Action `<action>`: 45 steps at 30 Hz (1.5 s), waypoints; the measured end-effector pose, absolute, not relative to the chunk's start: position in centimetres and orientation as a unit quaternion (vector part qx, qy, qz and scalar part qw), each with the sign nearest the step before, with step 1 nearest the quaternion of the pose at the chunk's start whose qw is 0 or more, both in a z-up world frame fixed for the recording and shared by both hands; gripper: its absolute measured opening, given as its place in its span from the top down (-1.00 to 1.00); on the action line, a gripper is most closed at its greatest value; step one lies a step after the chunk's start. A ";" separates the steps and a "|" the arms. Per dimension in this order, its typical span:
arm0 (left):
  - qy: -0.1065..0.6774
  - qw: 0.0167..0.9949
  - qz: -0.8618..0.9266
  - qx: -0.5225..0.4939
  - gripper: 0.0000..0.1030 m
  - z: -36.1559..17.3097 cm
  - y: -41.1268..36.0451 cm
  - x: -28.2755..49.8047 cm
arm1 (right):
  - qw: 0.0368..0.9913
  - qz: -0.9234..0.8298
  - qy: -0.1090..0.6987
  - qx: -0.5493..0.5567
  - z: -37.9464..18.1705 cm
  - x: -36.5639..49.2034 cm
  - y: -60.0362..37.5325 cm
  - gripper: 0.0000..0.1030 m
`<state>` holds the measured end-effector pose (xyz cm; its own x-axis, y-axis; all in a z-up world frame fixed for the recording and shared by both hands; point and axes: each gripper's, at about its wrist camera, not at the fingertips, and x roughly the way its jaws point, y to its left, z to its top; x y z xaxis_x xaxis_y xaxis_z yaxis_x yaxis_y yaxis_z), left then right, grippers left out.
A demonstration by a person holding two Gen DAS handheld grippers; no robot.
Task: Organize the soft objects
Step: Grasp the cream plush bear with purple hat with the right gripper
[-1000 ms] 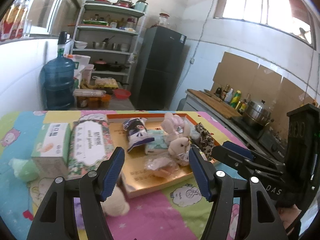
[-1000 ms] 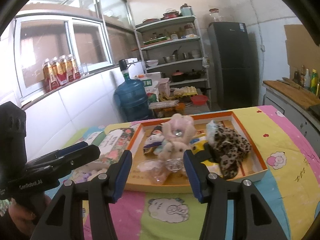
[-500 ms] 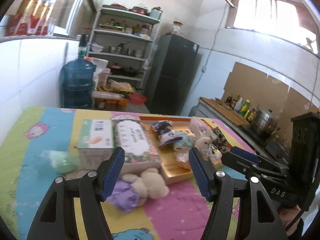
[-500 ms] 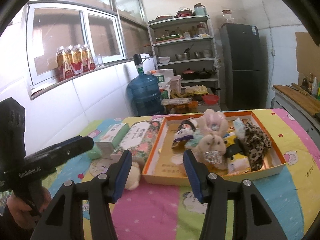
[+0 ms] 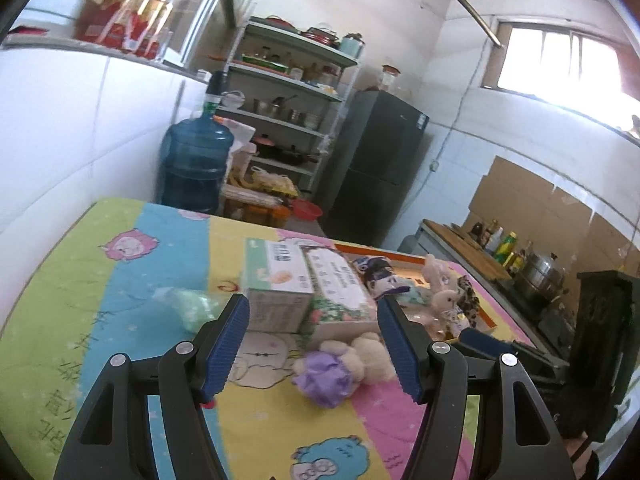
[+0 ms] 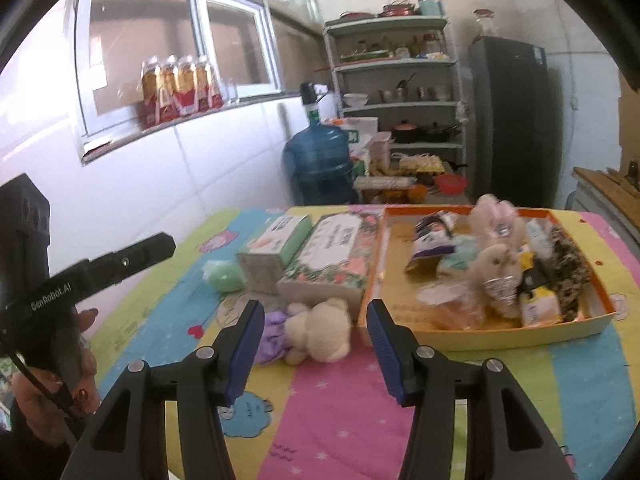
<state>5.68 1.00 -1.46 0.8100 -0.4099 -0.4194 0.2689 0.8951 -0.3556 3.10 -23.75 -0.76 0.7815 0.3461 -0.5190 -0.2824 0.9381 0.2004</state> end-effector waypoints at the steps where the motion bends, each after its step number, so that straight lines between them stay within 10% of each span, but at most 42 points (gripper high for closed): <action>1: 0.251 0.941 -0.177 -0.144 -0.32 -1.7 1.5 5.7 | 0.940 0.173 0.290 0.053 -1.1 3.3 -23.2 -0.03; 45: 0.282 0.934 -0.150 -0.157 -0.32 -4.6 4.1 7.9 | 0.886 0.261 0.380 0.052 -4.6 3.5 -20.6 -0.08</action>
<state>7.91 4.14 -4.59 0.7955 -0.3693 -0.4805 0.1916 0.9055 -0.3787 3.54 -20.57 -4.65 0.5747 0.5024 -0.6461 -0.4234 0.8581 0.2906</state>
